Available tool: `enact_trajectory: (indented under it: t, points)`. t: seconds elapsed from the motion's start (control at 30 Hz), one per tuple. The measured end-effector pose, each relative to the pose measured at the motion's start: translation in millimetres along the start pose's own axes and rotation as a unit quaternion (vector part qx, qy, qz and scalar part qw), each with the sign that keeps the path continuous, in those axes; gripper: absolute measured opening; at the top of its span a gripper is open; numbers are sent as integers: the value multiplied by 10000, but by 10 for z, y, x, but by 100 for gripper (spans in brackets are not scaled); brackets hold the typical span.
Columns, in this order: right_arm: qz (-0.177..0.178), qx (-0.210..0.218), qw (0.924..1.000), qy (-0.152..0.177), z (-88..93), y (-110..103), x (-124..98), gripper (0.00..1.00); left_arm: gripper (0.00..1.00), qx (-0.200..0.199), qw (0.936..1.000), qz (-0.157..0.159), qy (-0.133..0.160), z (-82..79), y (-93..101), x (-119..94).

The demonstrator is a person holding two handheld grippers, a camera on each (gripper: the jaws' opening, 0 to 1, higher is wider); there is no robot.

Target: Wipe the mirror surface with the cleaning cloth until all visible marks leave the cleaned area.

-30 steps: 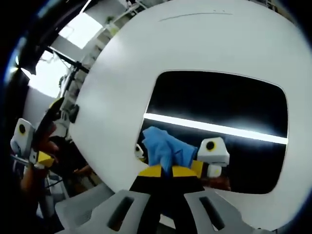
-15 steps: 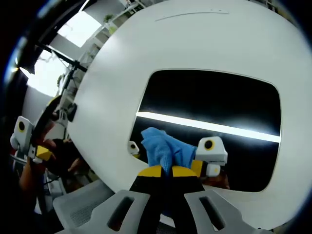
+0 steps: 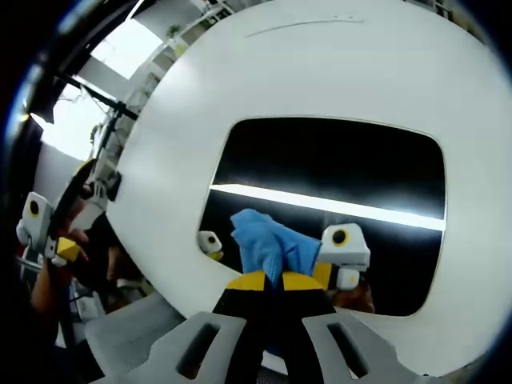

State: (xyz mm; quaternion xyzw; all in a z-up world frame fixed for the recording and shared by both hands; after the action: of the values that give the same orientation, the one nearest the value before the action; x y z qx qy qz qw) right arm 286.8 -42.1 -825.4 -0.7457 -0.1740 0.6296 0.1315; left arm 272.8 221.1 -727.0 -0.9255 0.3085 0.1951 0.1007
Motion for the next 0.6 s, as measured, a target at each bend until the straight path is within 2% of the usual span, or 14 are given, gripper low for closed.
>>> enact_trajectory:
  t: [0.6]
  points:
    - [38,-80,9999,53,-136,22,29,0,100,-105,9999,-88,-31,12,40,-116]
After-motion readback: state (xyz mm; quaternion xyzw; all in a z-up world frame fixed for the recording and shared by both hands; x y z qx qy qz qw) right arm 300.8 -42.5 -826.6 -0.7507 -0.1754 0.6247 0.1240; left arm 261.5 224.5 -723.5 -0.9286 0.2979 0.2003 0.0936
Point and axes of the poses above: the point that each gripper's makers call its tool centre point, and the gripper's own axes: x roughly forward along the fingers, y roughly to its right, z roughly out of its underside, the point moved 5 cm from there along -x, roughly backward along the fingers, and after that the axes turned 9 degrees about x, right-handed, at the moved point
